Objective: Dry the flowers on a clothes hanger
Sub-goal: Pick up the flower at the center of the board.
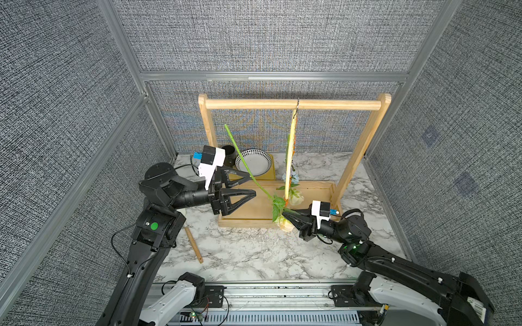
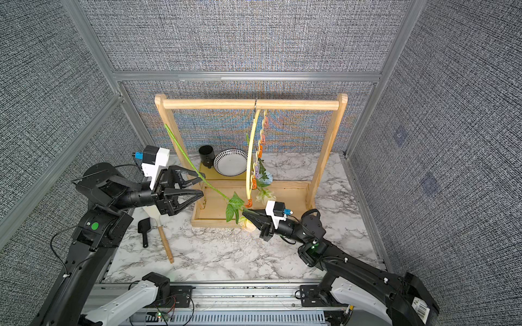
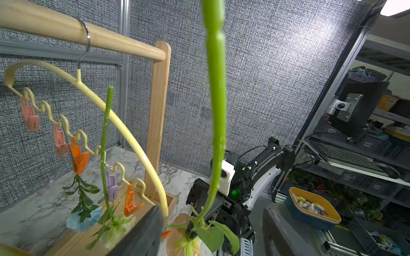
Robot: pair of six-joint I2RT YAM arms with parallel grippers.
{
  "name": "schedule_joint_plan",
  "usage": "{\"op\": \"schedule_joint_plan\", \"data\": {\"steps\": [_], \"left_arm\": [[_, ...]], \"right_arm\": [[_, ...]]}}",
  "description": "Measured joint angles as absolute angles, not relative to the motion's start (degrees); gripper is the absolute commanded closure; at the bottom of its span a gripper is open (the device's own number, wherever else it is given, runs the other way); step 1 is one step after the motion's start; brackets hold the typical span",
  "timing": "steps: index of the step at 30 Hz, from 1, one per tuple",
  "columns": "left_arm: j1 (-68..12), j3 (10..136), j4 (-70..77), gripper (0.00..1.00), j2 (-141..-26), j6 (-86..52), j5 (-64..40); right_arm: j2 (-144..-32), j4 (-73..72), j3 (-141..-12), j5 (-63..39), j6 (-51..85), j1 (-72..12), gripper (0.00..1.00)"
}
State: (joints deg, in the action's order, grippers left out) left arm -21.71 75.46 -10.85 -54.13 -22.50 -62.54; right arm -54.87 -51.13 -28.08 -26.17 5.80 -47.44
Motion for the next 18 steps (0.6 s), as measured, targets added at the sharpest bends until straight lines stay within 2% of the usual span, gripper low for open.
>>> {"op": "schedule_joint_plan", "data": {"steps": [4,13,15,18], "left_arm": [[-22.15,75.75,-10.55,0.47,-55.00,-22.46,-61.60],[-22.74,76.44,-10.55,0.48,-54.94,-20.93,-58.39],[-22.74,76.20,-10.81,0.57,-54.54,-20.32,-57.39],[-22.76,76.16,-10.90,0.80,-54.28,-19.51,-56.60]], "right_arm": [[-56.05,-49.91,-30.28,-26.15,5.13,-47.92,0.92],[-59.88,-48.40,-34.50,-25.98,3.97,-48.01,0.93],[-60.77,-48.40,-34.83,-25.98,4.40,-48.05,0.93],[-61.54,-48.62,-35.38,-25.98,5.28,-48.25,0.93]]}}
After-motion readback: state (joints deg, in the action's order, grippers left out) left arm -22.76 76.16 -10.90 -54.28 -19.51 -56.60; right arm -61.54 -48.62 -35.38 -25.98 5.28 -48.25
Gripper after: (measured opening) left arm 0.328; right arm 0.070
